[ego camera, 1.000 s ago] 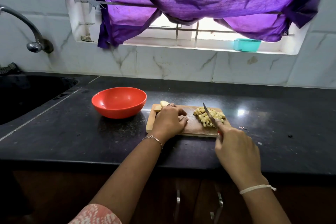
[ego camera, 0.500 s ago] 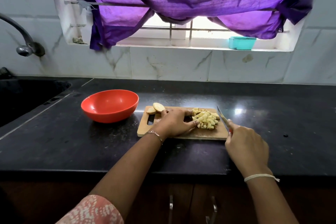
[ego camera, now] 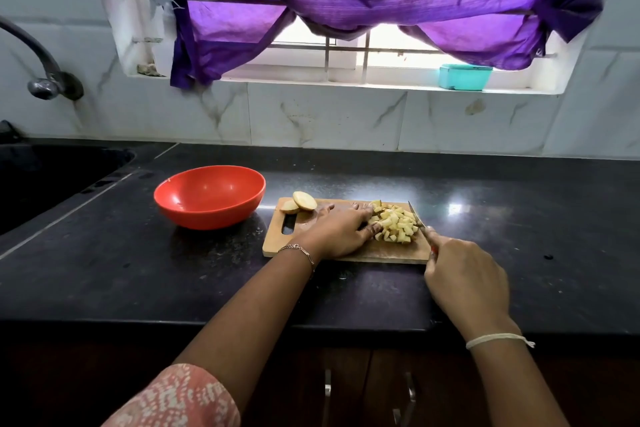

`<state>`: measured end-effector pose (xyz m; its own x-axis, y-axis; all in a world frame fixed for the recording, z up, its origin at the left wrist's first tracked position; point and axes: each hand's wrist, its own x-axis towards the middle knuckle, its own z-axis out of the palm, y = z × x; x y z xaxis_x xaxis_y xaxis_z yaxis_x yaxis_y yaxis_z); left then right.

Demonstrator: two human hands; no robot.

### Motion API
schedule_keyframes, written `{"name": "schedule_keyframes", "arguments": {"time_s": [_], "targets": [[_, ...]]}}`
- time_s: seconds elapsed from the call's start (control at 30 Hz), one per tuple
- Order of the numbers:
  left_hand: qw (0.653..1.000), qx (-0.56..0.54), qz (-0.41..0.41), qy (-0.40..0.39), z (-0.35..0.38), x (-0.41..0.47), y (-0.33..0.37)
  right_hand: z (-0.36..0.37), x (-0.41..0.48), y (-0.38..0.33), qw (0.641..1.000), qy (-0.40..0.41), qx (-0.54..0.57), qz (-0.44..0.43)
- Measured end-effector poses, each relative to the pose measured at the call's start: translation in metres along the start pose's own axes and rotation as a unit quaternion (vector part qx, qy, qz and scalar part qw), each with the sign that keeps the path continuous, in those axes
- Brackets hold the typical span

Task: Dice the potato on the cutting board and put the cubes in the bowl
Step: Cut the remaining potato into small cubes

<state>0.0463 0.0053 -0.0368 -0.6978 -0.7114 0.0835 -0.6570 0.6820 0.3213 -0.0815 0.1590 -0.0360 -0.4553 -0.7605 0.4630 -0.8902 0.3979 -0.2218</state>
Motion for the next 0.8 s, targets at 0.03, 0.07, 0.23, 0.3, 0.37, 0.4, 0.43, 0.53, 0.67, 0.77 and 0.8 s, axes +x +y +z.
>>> {"name": "schedule_keyframes", "arguments": {"time_s": [0.03, 0.07, 0.23, 0.3, 0.37, 0.4, 0.43, 0.53, 0.67, 0.77, 0.8], "targets": [[1.000, 0.000, 0.000, -0.002, 0.001, -0.001, 0.000, 0.000, 0.000, -0.001, 1.000, -0.001, -0.002, 0.001], [1.000, 0.001, 0.000, 0.000, 0.001, -0.001, 0.000, -0.001, 0.000, -0.001, 1.000, -0.002, -0.004, 0.002], [0.998, -0.046, 0.001, 0.037, 0.001, -0.002, 0.001, -0.007, -0.001, -0.002, 1.000, 0.011, 0.013, 0.016], [0.994, -0.087, -0.001, 0.068, 0.002, -0.002, -0.001, -0.011, -0.001, -0.003, 0.999, 0.019, 0.025, 0.011], [0.989, -0.108, -0.005, 0.104, 0.001, -0.004, -0.002, -0.014, -0.001, -0.006, 0.999, 0.025, 0.039, 0.000], [0.987, -0.107, -0.006, 0.123, 0.000, -0.005, -0.002, -0.016, -0.002, -0.008, 0.999, 0.027, 0.045, -0.006], [0.984, -0.102, -0.005, 0.144, -0.002, -0.007, -0.002, -0.017, -0.002, -0.011, 0.998, 0.027, 0.052, -0.012], [0.974, -0.078, -0.014, 0.212, -0.009, -0.012, -0.007, -0.016, -0.003, -0.026, 0.995, 0.025, 0.085, -0.037], [0.960, -0.043, -0.072, 0.266, -0.022, -0.022, -0.030, -0.008, -0.004, -0.049, 0.988, 0.006, 0.142, -0.060], [0.959, -0.014, -0.122, 0.254, -0.033, -0.031, -0.046, 0.001, -0.009, -0.064, 0.987, 0.007, 0.141, -0.084], [0.961, 0.001, -0.134, 0.240, -0.036, -0.033, -0.050, 0.004, -0.010, -0.067, 0.986, 0.003, 0.143, -0.088]]}}
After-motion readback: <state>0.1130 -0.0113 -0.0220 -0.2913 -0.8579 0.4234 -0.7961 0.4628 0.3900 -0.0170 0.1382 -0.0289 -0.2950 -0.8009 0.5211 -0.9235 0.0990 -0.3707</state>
